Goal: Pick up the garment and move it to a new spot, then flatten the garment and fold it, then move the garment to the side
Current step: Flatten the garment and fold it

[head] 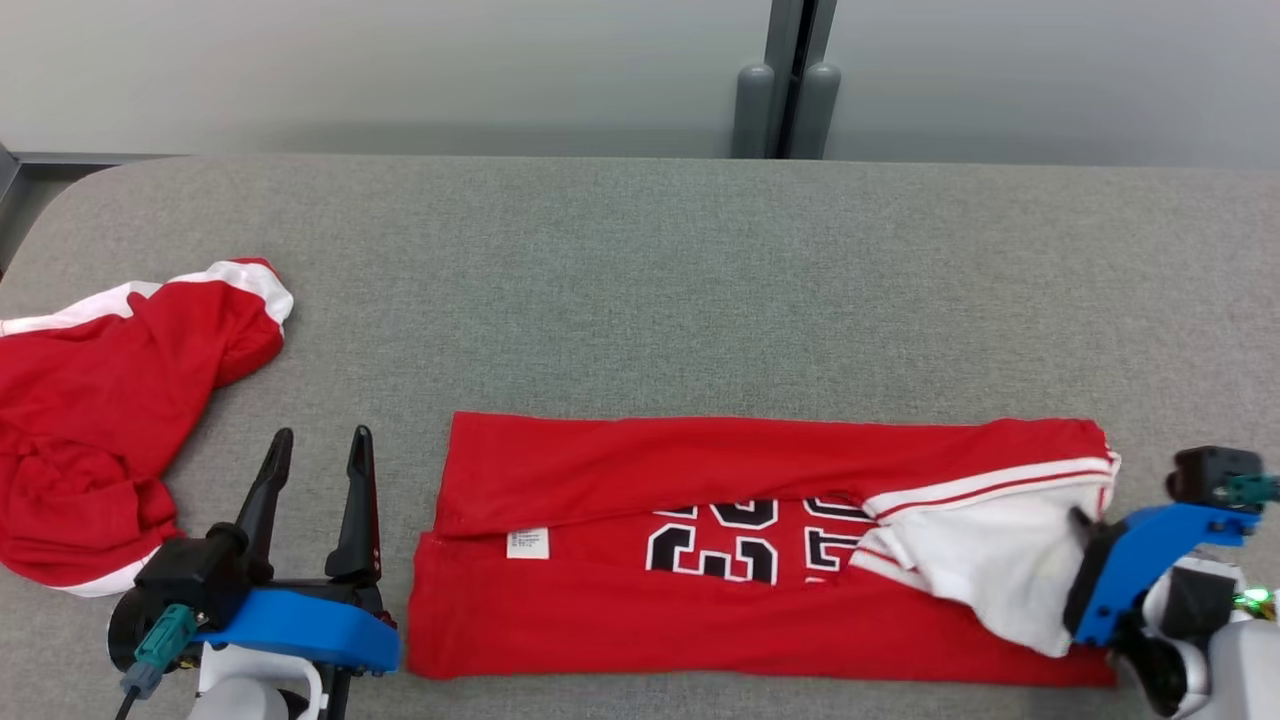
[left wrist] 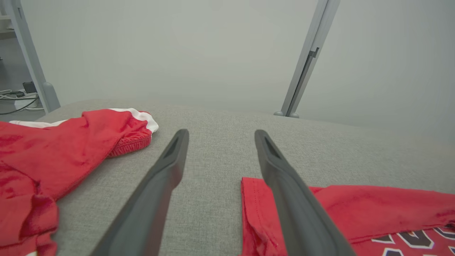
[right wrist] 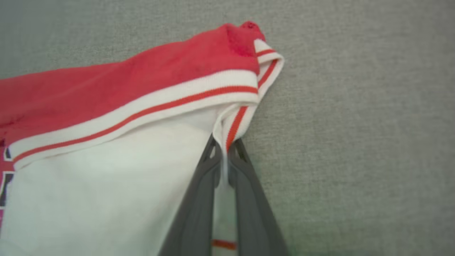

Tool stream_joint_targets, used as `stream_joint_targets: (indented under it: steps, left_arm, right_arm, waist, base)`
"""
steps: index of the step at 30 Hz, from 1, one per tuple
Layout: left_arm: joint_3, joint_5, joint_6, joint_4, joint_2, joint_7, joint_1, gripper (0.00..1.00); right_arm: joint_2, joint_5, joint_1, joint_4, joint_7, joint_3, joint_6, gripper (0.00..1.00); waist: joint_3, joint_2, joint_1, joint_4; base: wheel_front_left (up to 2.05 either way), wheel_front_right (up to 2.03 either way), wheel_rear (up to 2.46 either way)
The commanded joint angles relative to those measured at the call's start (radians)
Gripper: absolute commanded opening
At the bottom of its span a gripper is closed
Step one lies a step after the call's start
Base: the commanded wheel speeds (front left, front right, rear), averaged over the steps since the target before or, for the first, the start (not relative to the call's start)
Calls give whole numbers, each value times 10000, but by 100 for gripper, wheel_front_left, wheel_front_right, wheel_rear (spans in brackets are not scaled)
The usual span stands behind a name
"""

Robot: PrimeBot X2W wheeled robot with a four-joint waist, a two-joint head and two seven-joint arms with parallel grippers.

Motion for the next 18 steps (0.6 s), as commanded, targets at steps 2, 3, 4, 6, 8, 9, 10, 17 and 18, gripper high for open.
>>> stream_joint_targets:
  steps: [2,3,4,6,8,9,10,17,18]
  left_arm:
    - [-37,216,55,35,151,-44,-137,100]
    - [-26,227,71,19,163,-44,-136,100]
    - [15,246,101,-13,187,-44,-138,100]
    - [45,275,135,-32,214,-44,-92,100]
    - [68,276,144,-50,235,-44,-64,100]
    - [75,275,158,-58,244,-44,-50,100]
    - [75,276,169,-63,245,-44,-42,100]
    - [-7,133,154,27,194,-44,70,100]
    - [-19,112,148,38,186,-45,80,100]
  right_arm:
    - [-77,-311,-20,-479,-80,-570,-2,0]
    - [-79,-410,16,-661,-59,-796,-4,0]
    - [-79,-545,59,-863,-20,-994,-2,0]
    - [-73,-780,197,-1346,109,-1365,-2,0]
    - [-143,-1066,311,-1822,273,-1635,-2,0]
    - [-253,-1212,363,-2071,337,-1758,-2,0]
    - [-353,-1323,421,-2257,408,-1867,-2,0]
    - [-332,-1376,1014,-4158,1234,-649,-1,0]
    - [-273,-1276,1077,-4317,1282,-295,-1,0]
  waist:
    - [-65,-2,-1,-57]
    - [-83,-2,-1,-79]
    - [-105,-2,-1,-108]
    - [-146,-2,-1,-163]
    - [-169,-2,-1,-205]
    - [-182,-2,-1,-225]
    - [-191,-2,-1,-243]
    - [-424,-2,-1,-310]
    - [-451,-2,-1,-296]
  base:
    - [0,0,0]
    - [0,0,0]
    - [0,0,0]
    - [0,0,0]
    - [0,0,0]
    - [0,0,0]
    - [0,0,0]
    - [0,0,0]
    - [0,0,0]
